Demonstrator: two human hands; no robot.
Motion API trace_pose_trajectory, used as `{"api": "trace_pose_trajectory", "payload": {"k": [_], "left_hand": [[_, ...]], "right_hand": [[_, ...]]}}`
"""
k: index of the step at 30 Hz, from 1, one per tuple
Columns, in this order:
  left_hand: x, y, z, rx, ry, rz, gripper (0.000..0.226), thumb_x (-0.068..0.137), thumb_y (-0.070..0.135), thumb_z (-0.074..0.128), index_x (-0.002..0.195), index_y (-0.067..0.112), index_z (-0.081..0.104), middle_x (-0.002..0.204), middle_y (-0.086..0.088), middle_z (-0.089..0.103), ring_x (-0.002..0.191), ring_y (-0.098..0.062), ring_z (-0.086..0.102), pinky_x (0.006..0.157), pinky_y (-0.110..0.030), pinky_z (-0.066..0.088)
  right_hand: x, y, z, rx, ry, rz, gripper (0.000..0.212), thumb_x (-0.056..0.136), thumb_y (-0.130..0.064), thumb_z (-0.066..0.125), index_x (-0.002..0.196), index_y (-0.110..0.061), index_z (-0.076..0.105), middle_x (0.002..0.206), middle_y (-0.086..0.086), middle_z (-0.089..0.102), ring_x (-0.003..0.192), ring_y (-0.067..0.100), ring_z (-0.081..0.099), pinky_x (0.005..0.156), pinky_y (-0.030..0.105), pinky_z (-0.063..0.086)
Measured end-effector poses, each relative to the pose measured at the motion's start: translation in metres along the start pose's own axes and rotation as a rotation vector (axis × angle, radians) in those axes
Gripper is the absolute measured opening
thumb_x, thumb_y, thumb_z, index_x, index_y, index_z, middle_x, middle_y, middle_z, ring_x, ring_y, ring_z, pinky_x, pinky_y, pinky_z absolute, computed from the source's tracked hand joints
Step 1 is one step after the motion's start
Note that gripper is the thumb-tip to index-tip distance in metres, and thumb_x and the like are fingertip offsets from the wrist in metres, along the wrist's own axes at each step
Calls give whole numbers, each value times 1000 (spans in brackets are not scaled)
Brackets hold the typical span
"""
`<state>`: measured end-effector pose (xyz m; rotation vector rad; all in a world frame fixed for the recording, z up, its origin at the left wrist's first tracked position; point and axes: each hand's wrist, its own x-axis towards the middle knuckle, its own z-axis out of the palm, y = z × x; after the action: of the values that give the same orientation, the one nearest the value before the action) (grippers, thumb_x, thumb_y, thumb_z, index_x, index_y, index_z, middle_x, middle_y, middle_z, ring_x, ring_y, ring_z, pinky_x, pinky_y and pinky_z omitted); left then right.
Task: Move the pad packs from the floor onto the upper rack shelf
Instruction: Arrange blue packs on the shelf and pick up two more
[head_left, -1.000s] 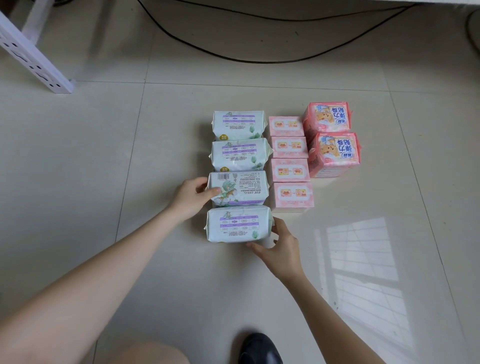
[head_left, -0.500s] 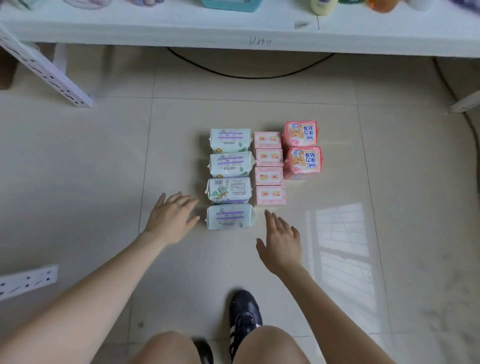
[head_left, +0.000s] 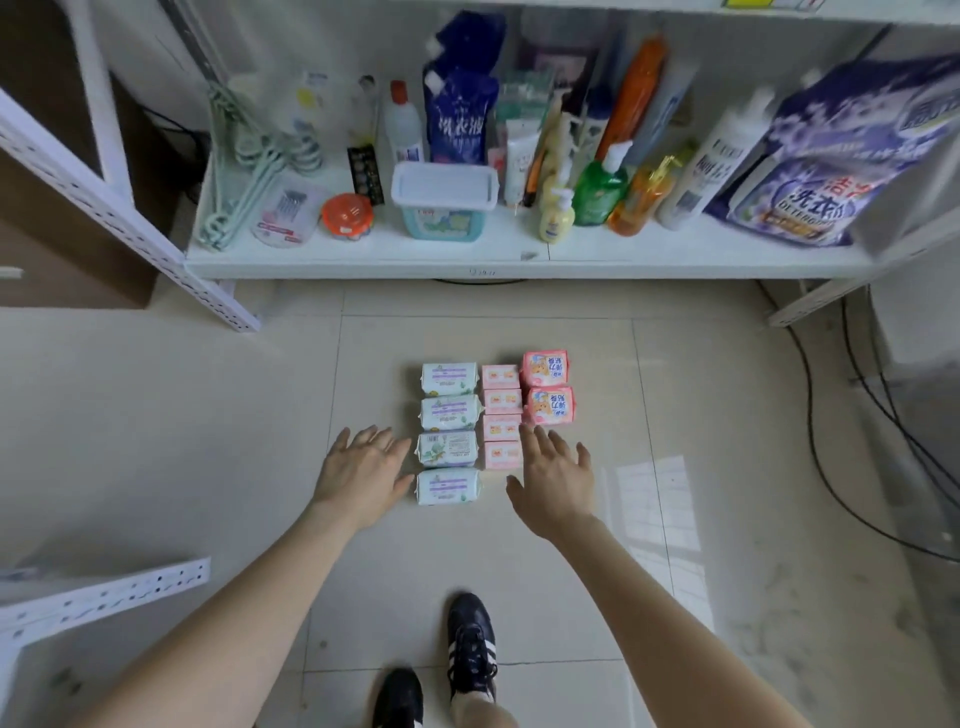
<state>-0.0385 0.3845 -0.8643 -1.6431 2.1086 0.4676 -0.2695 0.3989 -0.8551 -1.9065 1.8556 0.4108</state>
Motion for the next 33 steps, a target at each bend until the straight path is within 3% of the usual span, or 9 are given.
{"api": "trace_pose_trajectory", "payload": {"k": [9,16,22,26,33], "left_hand": [[-66,11,-179,77,162,9,48,97,46,40,139,22,40,145,-1,42,136,-21,35,115,-42,23],[-119,5,-311,121,372,11,53,97,44,41,143,19,37,149,-6,38,139,-25,31,116,-46,20],[-165,-1,-405,143,530,11,58,98,46,40,149,19,29,157,-7,28,145,-26,24,119,-48,16],[-192,2,-469,145,698,39,52,97,45,41,144,21,37,151,-5,37,141,-24,30,117,-45,19],[-219,22,-569,189,892,78,53,98,46,40,145,21,35,154,-6,32,144,-25,26,119,-47,15]], "right_hand": [[-60,-14,-178,-21,180,-17,66,96,-44,39,151,-17,15,154,2,28,144,21,21,115,48,16],[-115,-33,-306,-49,404,-49,69,97,-43,40,153,-16,10,159,5,19,147,22,15,118,50,13],[-159,-47,-400,-48,619,-72,67,98,-45,37,153,-17,11,160,5,16,148,22,14,118,49,12],[-182,-50,-458,-85,740,-75,67,98,-44,39,152,-16,10,159,5,18,147,23,15,117,52,15],[-211,-42,-547,-83,943,-85,64,98,-44,39,151,-18,16,158,3,22,147,22,17,116,51,14]]}}
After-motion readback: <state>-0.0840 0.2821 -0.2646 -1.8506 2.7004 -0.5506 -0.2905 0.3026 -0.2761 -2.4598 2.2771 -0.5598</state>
